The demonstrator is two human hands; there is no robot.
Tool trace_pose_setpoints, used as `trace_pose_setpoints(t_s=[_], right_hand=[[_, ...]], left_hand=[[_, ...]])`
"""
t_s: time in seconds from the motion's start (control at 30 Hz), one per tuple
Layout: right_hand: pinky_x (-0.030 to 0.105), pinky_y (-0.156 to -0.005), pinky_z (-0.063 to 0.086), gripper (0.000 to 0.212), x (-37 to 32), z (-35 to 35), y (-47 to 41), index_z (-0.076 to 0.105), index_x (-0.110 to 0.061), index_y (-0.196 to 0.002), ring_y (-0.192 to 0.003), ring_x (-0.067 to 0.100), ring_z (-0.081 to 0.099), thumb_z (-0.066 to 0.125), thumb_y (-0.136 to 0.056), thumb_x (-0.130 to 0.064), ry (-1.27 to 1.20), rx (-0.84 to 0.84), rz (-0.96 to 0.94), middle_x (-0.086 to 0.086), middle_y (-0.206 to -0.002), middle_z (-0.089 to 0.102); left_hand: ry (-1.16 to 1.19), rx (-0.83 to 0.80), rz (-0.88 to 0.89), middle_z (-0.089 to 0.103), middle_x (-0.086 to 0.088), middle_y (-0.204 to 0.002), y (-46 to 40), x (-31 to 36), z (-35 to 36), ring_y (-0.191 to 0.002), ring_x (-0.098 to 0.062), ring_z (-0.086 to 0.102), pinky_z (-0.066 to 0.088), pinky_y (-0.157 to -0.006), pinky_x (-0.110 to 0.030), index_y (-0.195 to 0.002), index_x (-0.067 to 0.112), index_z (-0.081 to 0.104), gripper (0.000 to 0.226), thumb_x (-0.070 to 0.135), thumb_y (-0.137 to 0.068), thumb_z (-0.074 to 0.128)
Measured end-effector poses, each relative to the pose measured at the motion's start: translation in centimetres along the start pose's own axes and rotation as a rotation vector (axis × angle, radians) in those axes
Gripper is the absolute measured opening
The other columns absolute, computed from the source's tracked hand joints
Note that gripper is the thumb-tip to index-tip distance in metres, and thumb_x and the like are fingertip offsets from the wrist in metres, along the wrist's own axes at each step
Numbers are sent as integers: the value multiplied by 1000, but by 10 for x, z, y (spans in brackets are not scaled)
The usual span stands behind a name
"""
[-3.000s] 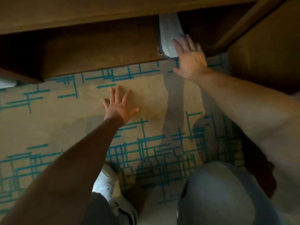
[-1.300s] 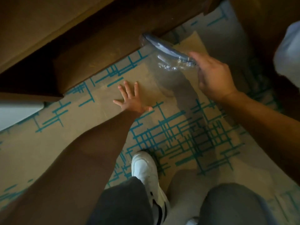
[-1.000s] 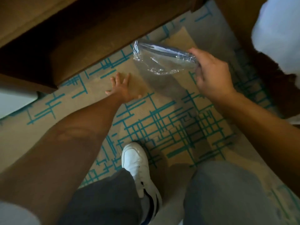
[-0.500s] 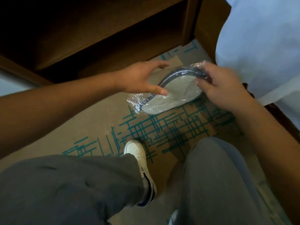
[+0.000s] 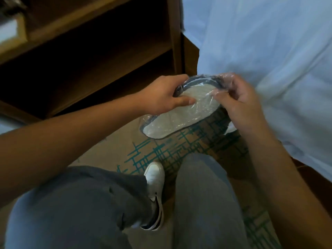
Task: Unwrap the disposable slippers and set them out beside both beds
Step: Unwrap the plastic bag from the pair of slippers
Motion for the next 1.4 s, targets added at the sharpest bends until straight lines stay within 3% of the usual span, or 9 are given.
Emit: trace_pose_setpoints(t_s=[0.2,0.33,0.43,0.63,0.77,1.0,1.1,1.27,1.4], right_hand=[[31,-83,58,19,1,-3,7,66,-27,-110,-97,9,71,66,-91,-24,-309,139,111,-12,-105,73],[45,-93,57,18,1,7,-4,69,-27,-103,-100,21,70,69,-87,-36,-416,170,159,1,-110,73],[43,-89,55,25,-2,20,-15,69,-23,-105,-97,20,70,70,-85,-39,-503,181,131,4,-108,73],[39,-91,56,47,3,44,-12,55,-20,-132,-110,18,69,66,-91,-39,-525,143,101,0,-123,68],[47,-100,50,62,10,59,0,54,-17,-134,-118,23,65,72,-82,-47,-595,1,138,3,-127,68],[29,-85,58,25,20,61,16,67,-22,-114,-101,12,72,70,-89,-22,-433,-39,166,-5,-109,76],[30,-80,59,24,21,56,17,69,-20,-111,-98,14,73,71,-88,-18,-432,13,137,-2,-107,76],[28,-80,59,26,22,63,18,69,-17,-113,-99,16,73,73,-87,-15,-497,73,133,1,-107,76],[36,-86,58,26,23,71,19,69,-24,-112,-100,14,73,73,-87,-24,-456,25,167,-3,-108,76]], left_hand=[[89,2,25,68,5,-100,-8,14,-17,-90,-7,64,50,-73,-19,-112,18,60,33,44,-92,67],[129,30,25,69,6,-102,-10,12,-24,-94,-8,66,54,-82,-32,-112,18,60,34,46,-93,65],[247,111,-8,70,4,-105,-7,3,-21,-97,-12,68,56,-86,-43,-114,19,61,38,49,-91,64],[284,334,-12,65,17,-89,13,-4,-22,-83,7,64,49,-68,-12,-109,27,57,25,43,-92,66],[500,459,-30,71,1,-107,17,-9,-24,-99,-13,69,59,-87,-41,-119,19,60,31,39,-95,64],[667,371,-11,71,-2,-116,20,-10,-8,-106,-18,71,58,-87,-39,-121,16,61,28,26,-95,65],[705,356,-53,71,-5,-118,18,-16,-5,-108,-20,71,57,-92,-48,-124,11,57,37,26,-93,69],[739,409,-57,70,-5,-119,20,-12,-7,-108,-18,70,58,-87,-32,-130,8,52,44,11,-90,71],[752,324,-94,72,-10,-116,21,-16,-3,-104,-24,72,60,-86,-40,-128,6,57,44,11,-88,74]])
Point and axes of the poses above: each hand's wrist, its own y-axis away from the middle knuckle, its own z-axis out of the palm, x = y × z, the point moved 3 cm from there along -y, towards the middle knuckle
